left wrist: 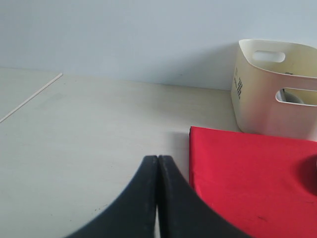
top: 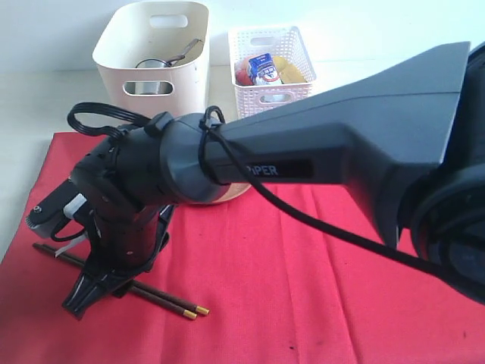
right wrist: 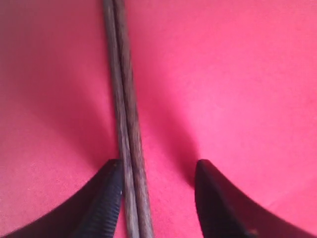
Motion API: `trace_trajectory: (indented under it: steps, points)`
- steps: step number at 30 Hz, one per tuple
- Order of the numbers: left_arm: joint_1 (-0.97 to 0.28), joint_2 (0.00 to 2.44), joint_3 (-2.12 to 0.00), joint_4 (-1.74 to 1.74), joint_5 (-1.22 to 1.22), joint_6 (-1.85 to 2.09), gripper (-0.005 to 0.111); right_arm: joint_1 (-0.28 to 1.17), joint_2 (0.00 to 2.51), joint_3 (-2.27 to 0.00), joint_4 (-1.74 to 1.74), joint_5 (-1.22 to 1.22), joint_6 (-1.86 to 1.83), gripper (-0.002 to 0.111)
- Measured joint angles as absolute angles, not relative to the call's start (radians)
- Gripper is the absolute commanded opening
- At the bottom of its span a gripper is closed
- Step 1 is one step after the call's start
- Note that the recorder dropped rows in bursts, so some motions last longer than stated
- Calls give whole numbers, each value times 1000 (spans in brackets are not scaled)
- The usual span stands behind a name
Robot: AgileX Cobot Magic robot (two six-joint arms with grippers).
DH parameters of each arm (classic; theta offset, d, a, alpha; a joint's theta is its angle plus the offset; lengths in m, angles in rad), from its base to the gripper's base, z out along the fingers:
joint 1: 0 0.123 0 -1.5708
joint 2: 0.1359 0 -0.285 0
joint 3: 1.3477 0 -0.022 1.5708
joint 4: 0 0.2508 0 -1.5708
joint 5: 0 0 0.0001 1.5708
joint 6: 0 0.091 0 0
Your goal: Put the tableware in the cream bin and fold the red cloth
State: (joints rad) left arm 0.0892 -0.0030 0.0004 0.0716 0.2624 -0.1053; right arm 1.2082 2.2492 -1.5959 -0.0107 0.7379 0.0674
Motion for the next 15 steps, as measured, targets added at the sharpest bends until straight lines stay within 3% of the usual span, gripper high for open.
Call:
trace_trajectory:
  steps: [7, 15]
  points:
    - [89, -3, 0, 72, 262, -105, 2, 1208, 2259, -1596, 6, 733, 29, 40]
    - [89, -3, 0, 72, 262, -105, 2, 1208, 2259, -1596, 91, 743, -92, 2]
